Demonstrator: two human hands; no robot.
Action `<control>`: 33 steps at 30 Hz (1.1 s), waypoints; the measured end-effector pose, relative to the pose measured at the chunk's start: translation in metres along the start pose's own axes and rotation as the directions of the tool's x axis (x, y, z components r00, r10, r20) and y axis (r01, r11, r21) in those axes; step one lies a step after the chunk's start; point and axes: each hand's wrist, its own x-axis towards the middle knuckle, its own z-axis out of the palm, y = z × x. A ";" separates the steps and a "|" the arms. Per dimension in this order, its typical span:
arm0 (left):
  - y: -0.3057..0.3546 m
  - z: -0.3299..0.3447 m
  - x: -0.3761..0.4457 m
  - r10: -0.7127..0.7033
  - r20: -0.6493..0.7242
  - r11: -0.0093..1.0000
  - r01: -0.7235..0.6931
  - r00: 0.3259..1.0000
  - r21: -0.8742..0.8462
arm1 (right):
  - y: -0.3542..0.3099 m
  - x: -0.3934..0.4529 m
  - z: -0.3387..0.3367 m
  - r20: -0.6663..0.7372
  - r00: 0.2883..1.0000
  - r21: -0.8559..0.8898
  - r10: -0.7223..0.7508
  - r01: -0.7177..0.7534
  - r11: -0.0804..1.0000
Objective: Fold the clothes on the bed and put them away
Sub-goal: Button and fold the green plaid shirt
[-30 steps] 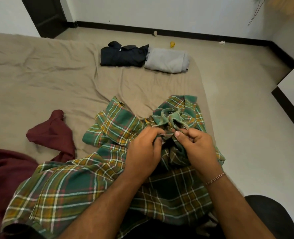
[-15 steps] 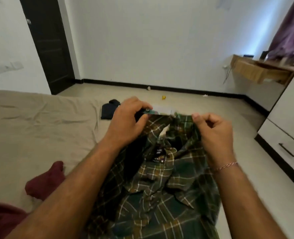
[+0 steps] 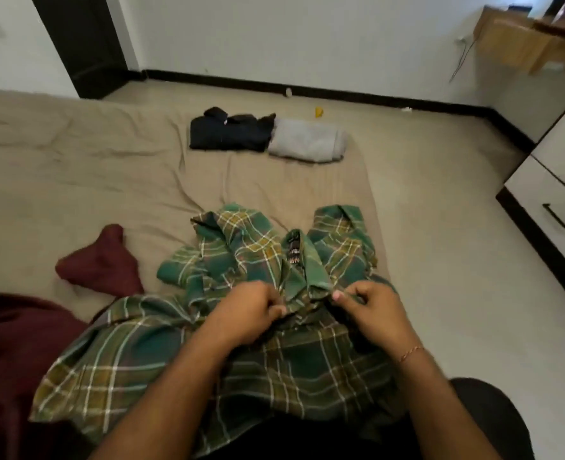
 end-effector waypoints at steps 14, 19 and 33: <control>0.028 0.029 -0.029 -0.180 -0.218 0.711 -0.026 0.959 -0.702 | -0.024 -0.048 -0.007 -0.001 0.993 0.460 0.122 -0.107 0.881; 0.030 0.051 -0.031 -0.241 -0.215 0.549 -0.050 0.946 -0.835 | -0.023 -0.064 0.014 0.102 0.972 0.787 0.211 -0.209 0.580; 0.040 0.052 -0.029 -0.245 -0.290 0.433 -0.163 0.925 -0.886 | -0.030 -0.058 0.023 -0.004 0.988 0.800 0.156 -0.090 0.593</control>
